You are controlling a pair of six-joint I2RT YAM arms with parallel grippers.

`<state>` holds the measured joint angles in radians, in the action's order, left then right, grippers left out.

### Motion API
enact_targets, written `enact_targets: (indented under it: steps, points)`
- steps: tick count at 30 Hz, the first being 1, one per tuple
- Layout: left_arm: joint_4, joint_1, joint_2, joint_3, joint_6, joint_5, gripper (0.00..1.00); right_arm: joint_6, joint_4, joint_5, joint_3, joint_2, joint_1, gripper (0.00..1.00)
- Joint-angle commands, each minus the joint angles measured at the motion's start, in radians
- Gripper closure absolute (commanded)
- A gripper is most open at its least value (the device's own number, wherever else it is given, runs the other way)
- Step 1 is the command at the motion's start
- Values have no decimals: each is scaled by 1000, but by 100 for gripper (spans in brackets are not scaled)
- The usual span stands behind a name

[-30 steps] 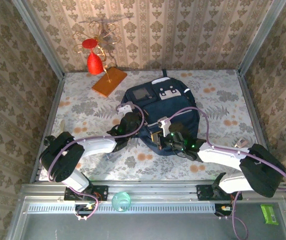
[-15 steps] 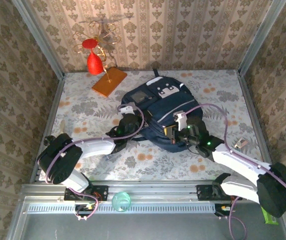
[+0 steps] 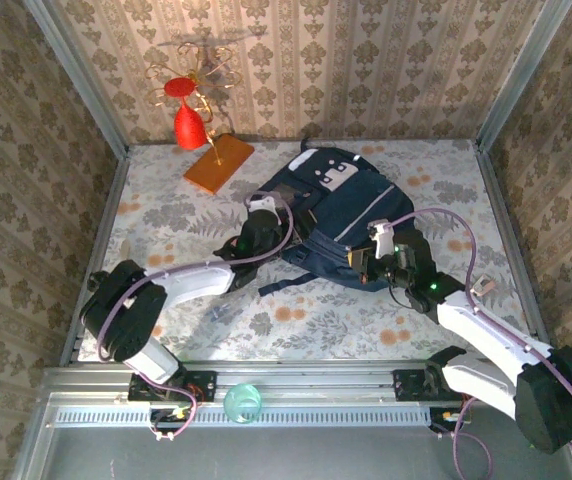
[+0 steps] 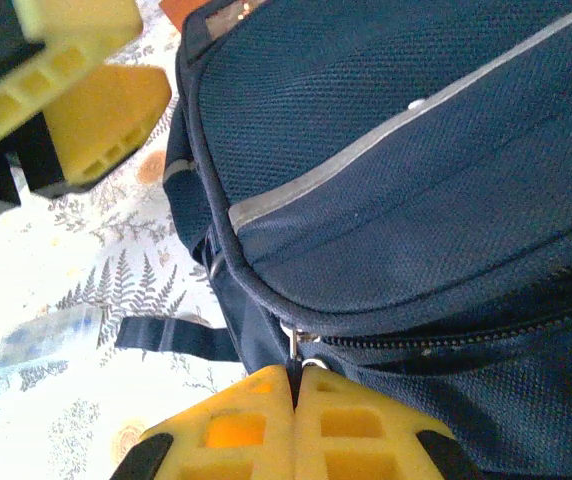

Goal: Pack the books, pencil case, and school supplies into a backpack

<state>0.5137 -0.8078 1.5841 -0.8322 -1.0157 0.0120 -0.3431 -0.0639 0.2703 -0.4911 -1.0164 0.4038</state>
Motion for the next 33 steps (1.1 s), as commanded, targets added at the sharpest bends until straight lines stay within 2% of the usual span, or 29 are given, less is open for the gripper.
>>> enact_targets:
  steps: [1,5,7,9,13,16,33]
  points:
    - [-65,8,44,-57,55,-82,48,3,-29,30,14,-2,-5,100]
    - [-78,11,84,-83,60,-95,48,0,-31,36,16,-2,-5,100]
    - [-86,12,99,-101,66,-101,52,-4,-37,46,18,-4,-5,100]
    - [-87,9,121,-121,71,-126,61,-14,-54,62,26,-9,-3,100]
    - [-59,-4,144,-124,56,-137,87,-36,-92,62,43,-16,14,100]
    - [-46,-11,149,-117,49,-127,100,-40,-110,44,44,-24,49,100]
    - [-41,-45,98,-100,23,-68,100,-52,-281,-112,2,-152,224,100]
